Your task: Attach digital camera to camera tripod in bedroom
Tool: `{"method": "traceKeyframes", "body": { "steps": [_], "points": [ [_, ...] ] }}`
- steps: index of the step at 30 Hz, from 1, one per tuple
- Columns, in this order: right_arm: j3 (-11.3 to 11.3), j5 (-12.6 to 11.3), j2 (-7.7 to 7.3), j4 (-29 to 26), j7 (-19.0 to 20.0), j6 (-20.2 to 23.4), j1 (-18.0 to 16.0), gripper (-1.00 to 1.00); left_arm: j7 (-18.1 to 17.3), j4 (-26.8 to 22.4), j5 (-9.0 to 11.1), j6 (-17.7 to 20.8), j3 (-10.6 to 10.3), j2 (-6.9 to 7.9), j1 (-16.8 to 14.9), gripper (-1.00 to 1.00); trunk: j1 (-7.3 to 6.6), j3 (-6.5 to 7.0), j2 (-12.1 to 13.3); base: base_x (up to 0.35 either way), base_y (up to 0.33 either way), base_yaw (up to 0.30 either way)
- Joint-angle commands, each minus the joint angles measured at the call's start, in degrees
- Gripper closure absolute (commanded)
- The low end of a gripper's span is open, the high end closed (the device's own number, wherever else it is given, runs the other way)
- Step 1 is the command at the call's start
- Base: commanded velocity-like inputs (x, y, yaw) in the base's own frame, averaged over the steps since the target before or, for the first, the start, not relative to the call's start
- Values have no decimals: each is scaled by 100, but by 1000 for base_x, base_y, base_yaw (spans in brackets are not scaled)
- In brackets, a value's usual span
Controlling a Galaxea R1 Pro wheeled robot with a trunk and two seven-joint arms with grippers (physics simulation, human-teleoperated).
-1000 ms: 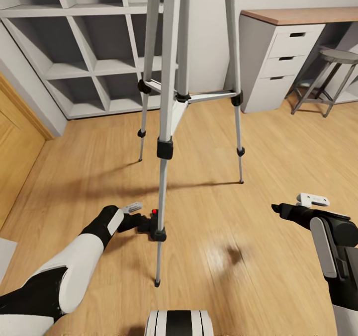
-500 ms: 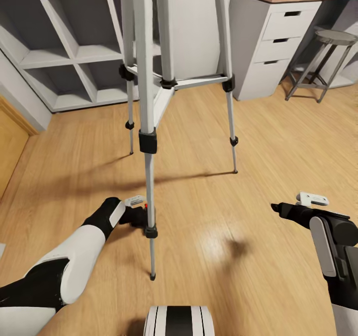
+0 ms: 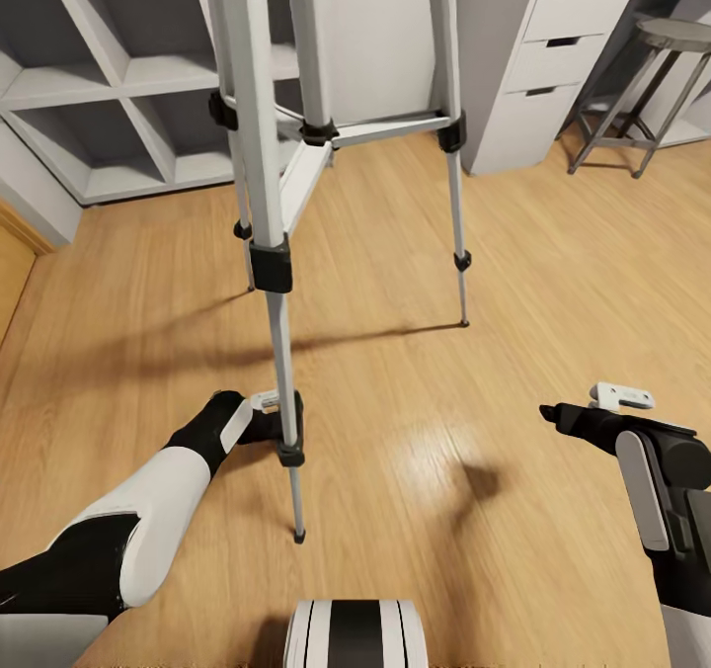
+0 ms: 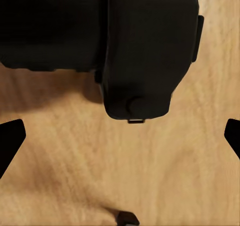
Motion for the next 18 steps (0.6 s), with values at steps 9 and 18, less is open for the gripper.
{"method": "traceKeyframes", "body": {
  "steps": [9, 18],
  "points": [
    [1, -60, 1, -5, -56, 20, 4, -100, 14, -8, 19, 30, 27, -1, 24, -100, 14, -137, -10, 0, 0, -4],
    [1, -60, 5, -5, -56, 20, 6, -100, 13, -12, 9, 29, 10, -13, 39, -100, 14, -137, -10, 0, 0, 0]
  ]
}}
